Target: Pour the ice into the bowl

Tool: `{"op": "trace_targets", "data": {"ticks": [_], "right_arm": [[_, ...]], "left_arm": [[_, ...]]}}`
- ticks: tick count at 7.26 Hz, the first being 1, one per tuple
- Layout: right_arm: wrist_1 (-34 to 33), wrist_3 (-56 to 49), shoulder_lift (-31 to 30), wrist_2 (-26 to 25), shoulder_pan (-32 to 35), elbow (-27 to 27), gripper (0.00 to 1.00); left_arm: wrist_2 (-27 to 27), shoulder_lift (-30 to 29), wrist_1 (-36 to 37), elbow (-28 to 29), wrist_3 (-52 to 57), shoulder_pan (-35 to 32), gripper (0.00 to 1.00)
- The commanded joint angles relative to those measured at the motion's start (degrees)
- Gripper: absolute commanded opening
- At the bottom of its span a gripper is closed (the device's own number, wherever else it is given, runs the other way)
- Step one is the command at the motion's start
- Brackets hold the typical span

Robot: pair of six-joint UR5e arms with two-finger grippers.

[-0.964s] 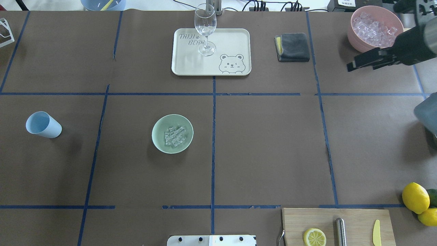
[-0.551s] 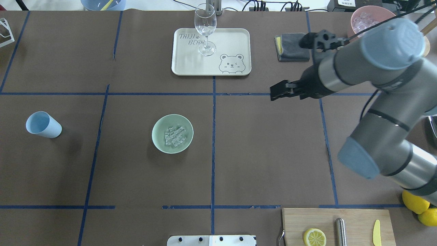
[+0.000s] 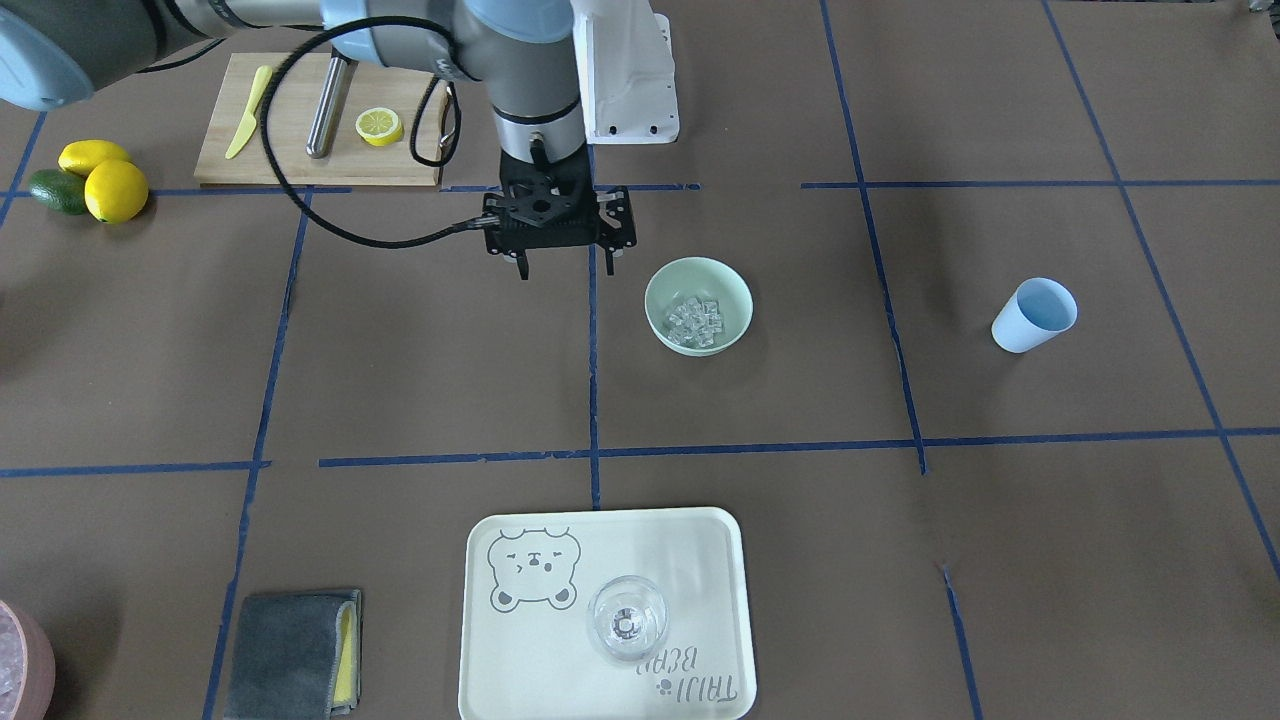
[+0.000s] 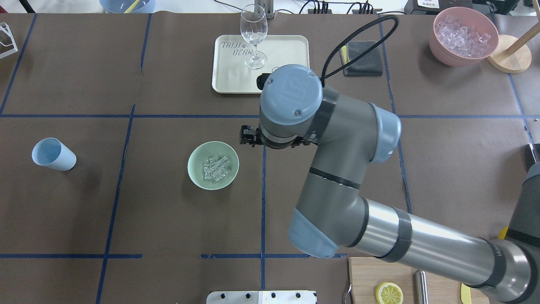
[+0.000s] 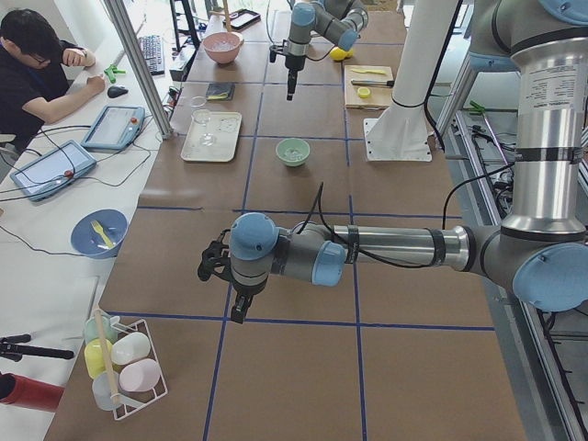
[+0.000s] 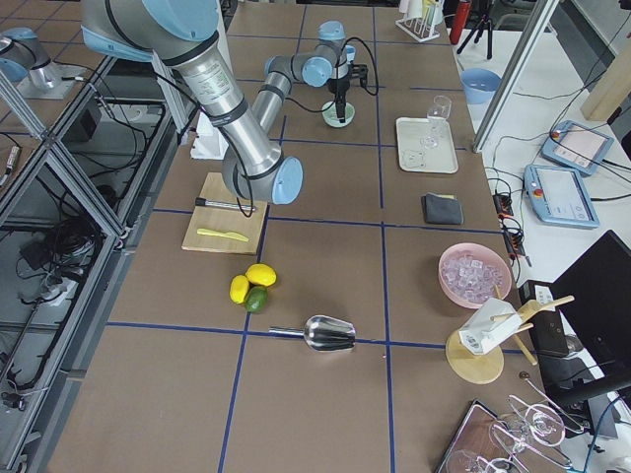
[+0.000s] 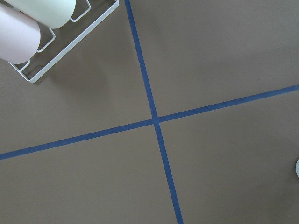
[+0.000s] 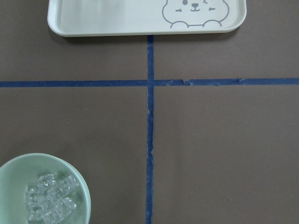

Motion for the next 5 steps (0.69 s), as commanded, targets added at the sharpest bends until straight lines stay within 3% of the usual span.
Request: {"op": "trace_targets", "data": {"ticks": [1, 2, 3, 4, 5], "right_arm": [[7.91, 3.02, 6.05, -4.03, -3.53, -14.3, 0.99], [14.6, 3.29, 6.14, -4.31, -3.98, -19.41, 0.97], [15.54, 3.21, 6.4, -4.31, -4.07, -20.59, 0.91], [15.55, 3.21, 6.75, -4.05, -4.16, -20.6, 0.54], [15.55, 3.12, 6.67, -3.61, -4.16, -20.6, 0.1]], "left_arm": [[-1.0, 0.07, -0.06, -0.04, 0.01, 0.01, 1.0], [-1.0, 0.07, -0.06, -0.04, 0.01, 0.01, 1.0], [-1.0, 0.07, -0.06, -0.04, 0.01, 0.01, 1.0], [-1.0, 0.07, -0.06, -0.04, 0.1, 0.01, 1.0], [-1.0, 0.07, -0.14, -0.04, 0.1, 0.01, 1.0]]}}
